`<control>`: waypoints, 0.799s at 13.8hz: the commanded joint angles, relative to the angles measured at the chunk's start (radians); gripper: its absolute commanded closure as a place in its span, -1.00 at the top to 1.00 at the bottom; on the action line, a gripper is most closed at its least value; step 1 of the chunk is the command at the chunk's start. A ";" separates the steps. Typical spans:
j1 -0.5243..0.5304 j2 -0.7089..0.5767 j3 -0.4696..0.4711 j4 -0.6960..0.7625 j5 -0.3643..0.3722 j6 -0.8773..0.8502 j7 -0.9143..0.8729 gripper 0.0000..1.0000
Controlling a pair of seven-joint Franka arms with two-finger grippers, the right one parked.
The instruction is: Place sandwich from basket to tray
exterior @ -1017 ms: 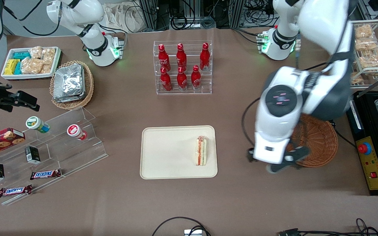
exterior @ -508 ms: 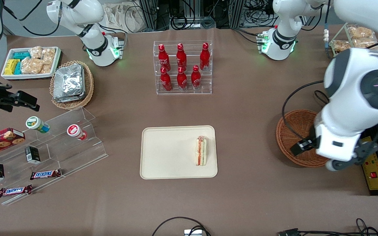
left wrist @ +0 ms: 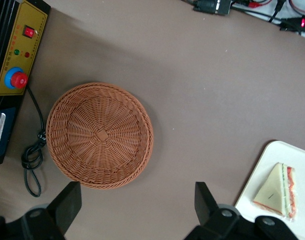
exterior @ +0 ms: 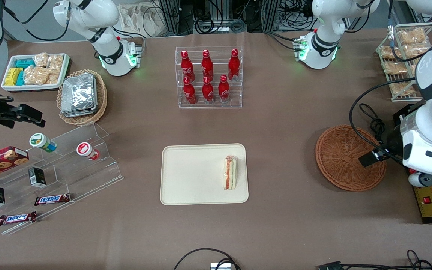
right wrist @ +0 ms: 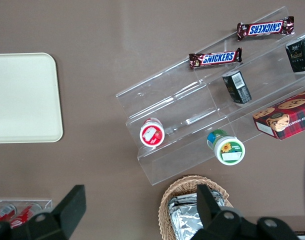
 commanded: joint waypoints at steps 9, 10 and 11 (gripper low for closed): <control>0.031 -0.364 0.157 -0.391 -0.142 0.070 0.382 1.00; 0.032 -0.397 0.158 -0.417 -0.142 0.070 0.415 1.00; 0.032 -0.427 0.158 -0.439 -0.142 0.069 0.440 1.00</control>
